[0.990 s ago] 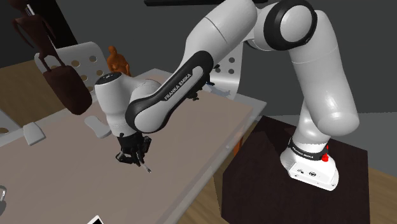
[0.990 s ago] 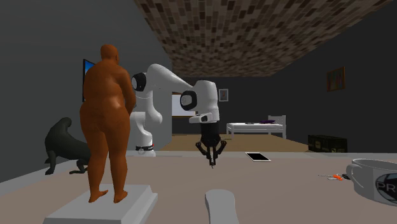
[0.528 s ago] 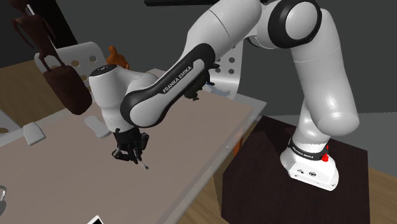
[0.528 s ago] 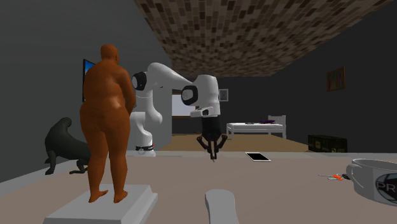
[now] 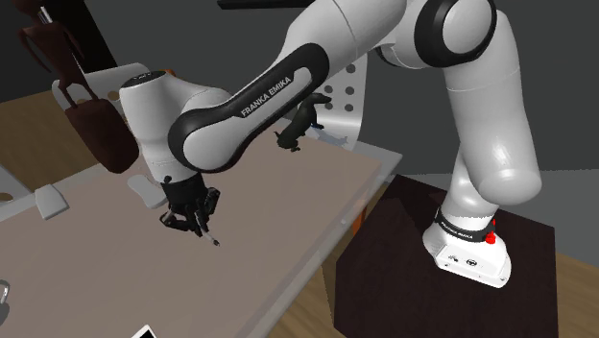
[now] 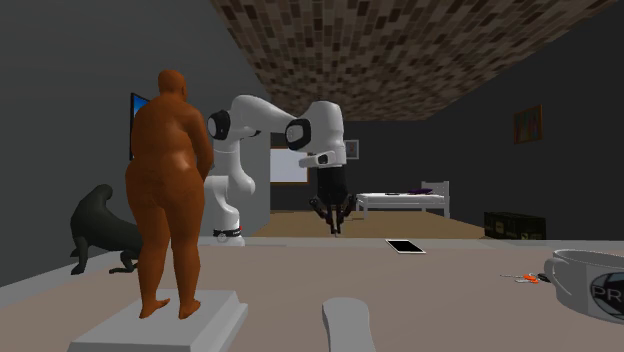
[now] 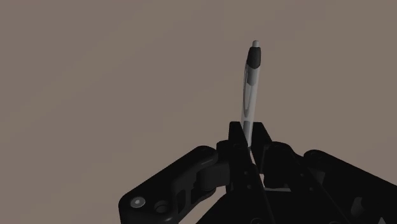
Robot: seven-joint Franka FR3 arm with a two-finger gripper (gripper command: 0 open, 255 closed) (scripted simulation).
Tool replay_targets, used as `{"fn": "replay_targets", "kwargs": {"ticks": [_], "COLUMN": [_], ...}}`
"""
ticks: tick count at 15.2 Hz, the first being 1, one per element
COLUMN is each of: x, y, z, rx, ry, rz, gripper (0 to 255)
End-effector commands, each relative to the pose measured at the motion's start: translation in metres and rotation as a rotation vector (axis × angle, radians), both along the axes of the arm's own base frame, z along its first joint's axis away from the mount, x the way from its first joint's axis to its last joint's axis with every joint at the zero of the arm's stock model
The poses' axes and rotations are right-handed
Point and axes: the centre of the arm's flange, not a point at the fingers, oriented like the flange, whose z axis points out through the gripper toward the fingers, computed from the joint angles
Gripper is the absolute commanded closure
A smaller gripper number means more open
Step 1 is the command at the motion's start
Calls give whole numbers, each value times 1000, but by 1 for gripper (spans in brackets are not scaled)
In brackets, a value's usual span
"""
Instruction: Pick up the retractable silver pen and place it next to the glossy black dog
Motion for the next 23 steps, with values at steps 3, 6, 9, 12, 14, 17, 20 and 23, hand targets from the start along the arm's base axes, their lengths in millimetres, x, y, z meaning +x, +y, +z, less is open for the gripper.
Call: {"fn": "replay_targets", "kwargs": {"ticks": [3,6,9,12,14,17,20,23], "x": [-1,-1,-1,-1,-1,-1,-1,-1], "y": [0,0,0,0,0,0,0,0], "z": [20,36,52,68,78,94,110,126], "rx": [0,0,0,0,0,0,0,0], "ry": [0,0,0,0,0,0,0,0], "rz": [0,0,0,0,0,0,0,0], "gripper": [255,255,255,255,255,255,255,255]}}
